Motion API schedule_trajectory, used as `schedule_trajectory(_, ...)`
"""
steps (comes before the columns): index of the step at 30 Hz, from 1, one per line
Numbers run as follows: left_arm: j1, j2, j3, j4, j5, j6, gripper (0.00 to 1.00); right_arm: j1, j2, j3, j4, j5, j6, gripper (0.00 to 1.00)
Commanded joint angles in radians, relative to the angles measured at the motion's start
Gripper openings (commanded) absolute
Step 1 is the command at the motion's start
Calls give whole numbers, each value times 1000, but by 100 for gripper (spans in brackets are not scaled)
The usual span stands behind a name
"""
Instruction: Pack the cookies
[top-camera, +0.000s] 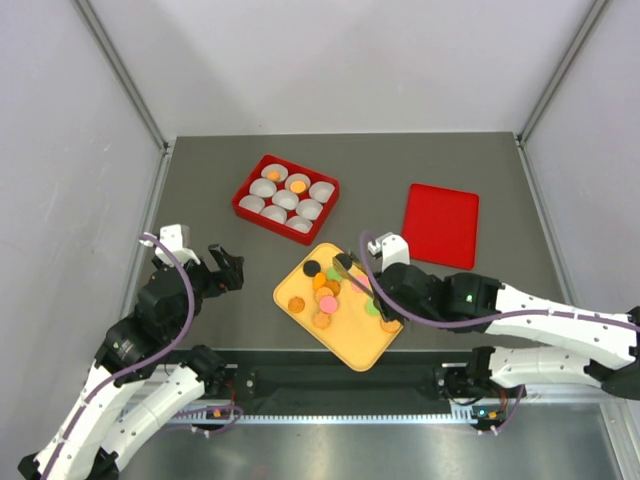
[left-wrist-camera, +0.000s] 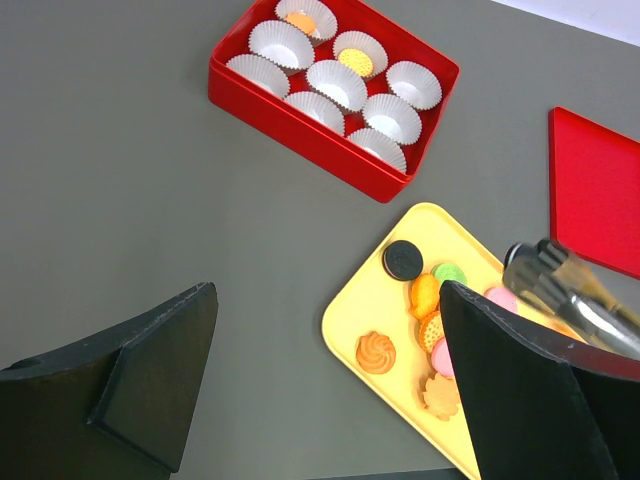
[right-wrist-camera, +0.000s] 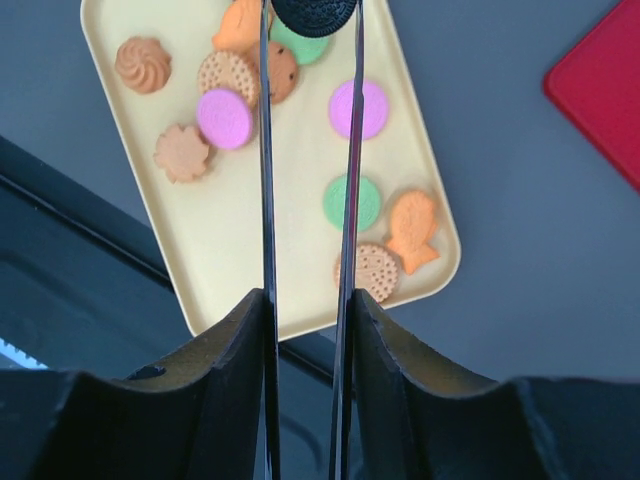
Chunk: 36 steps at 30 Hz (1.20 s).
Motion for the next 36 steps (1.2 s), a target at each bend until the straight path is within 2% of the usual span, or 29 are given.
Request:
schedule_trajectory(1, -2, 9, -3, 29, -8, 4, 97, -76, 33, 115, 42, 30, -93, 30)
schedule_trajectory(4, -2, 12, -3, 26, -6, 4, 97, -182, 85, 207, 123, -28, -185, 30)
schedule_trajectory(10, -2, 10, -3, 26, -11, 4, 97, -377, 301, 386, 279, -162, -307, 29)
schedule_trajectory(15, -2, 9, -3, 25, -14, 3, 97, -469, 543, 478, 377, -240, -347, 28)
schedule_trajectory(25, -2, 6, -3, 25, -14, 1, 97, -524, 760, 557, 439, -254, -360, 27)
schedule_trajectory(36, -2, 6, -3, 26, -14, 1, 97, -535, 792, 610, 425, -237, -360, 28)
